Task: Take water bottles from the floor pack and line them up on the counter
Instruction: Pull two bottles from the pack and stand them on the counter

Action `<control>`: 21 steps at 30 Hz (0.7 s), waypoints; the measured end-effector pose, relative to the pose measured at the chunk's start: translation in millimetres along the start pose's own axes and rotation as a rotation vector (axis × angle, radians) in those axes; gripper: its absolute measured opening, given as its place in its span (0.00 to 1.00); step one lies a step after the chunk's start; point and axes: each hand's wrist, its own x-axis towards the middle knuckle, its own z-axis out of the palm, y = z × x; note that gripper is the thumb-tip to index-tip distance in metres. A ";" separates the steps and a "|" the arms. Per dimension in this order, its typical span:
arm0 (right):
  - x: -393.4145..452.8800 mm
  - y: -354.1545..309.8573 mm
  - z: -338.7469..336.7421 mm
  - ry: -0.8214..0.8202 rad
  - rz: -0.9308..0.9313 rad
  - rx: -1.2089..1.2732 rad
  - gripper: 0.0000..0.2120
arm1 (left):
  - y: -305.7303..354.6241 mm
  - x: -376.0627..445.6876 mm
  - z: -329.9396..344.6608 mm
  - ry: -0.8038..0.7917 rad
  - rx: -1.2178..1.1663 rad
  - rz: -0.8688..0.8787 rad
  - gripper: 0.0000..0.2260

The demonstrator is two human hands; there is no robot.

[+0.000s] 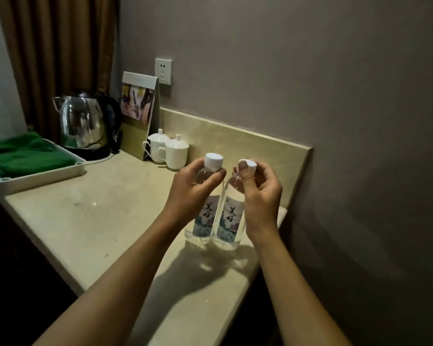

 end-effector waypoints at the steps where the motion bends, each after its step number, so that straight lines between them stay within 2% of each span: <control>1: 4.9 6.3 2.9 0.006 0.001 -0.002 0.15 | -7.0 5.7 0.2 0.003 0.001 -0.002 0.09; 7: 30.8 43.2 28.5 0.066 -0.012 -0.031 0.06 | -49.3 38.3 -6.6 -0.025 -0.030 -0.026 0.08; 12: 49.2 72.6 57.8 0.200 -0.113 -0.175 0.12 | -85.7 67.7 -12.0 -0.085 -0.032 0.004 0.06; 21: 81.6 105.6 105.8 0.453 -0.170 -0.350 0.15 | -134.1 119.6 -33.0 -0.177 -0.076 0.114 0.09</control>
